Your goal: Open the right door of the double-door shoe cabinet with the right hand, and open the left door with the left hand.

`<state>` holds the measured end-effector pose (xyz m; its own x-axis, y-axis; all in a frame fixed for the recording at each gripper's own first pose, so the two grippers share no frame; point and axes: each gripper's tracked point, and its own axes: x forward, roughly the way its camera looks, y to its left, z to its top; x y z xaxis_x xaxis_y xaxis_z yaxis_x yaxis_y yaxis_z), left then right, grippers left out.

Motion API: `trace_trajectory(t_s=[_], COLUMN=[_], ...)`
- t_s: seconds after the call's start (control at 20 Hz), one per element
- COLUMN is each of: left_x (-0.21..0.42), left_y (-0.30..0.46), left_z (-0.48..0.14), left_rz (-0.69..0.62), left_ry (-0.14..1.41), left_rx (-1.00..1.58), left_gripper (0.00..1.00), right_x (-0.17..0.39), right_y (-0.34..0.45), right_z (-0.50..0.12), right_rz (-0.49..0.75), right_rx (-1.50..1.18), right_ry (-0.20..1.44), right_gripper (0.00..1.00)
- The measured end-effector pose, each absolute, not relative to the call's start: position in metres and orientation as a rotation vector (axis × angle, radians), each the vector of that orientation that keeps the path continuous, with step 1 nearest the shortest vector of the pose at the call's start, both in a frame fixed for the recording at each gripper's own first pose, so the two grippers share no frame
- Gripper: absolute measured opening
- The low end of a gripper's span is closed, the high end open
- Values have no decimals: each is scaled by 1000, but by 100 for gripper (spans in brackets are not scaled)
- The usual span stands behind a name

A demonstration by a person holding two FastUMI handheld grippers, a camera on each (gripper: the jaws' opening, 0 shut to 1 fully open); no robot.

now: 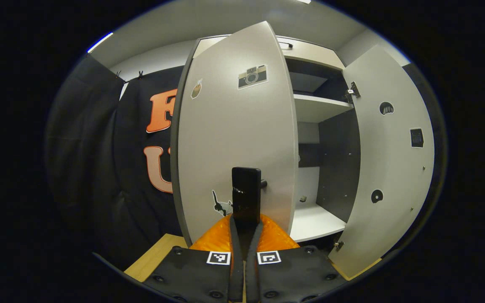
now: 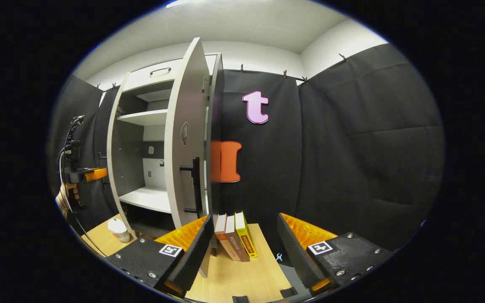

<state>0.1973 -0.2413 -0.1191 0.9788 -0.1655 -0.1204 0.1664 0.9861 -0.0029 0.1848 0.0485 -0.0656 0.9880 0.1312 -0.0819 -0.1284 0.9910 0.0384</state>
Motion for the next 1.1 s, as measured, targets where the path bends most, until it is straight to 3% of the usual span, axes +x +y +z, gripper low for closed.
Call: trace_trajectory(t_s=[0.15,0.3,0.55,0.7,0.8,0.85,1.1], left_x=[187,177,166,160,159,158,159], left_y=[-235,-220,-183,-155,-150,-149,-131], left_z=[-119,-116,-111,-110,-111,-112,-112], left_rz=[-143,-123,-47,2,5,0,-2], left_ry=[116,112,91,90,96,96,91], left_rx=[39,20,19,26,27,32,47], left_gripper=[7,9,8,7,7,7,7], right_x=[186,186,187,188,188,188,191], right_y=[52,54,65,71,76,77,82], right_z=[-64,-63,-62,-60,-59,-58,-55], right_rz=[149,161,192,209,221,222,229], right_rx=[28,17,24,28,33,35,27], right_ry=[76,71,65,57,55,53,35], right_gripper=[93,98,97,93,93,97,93])
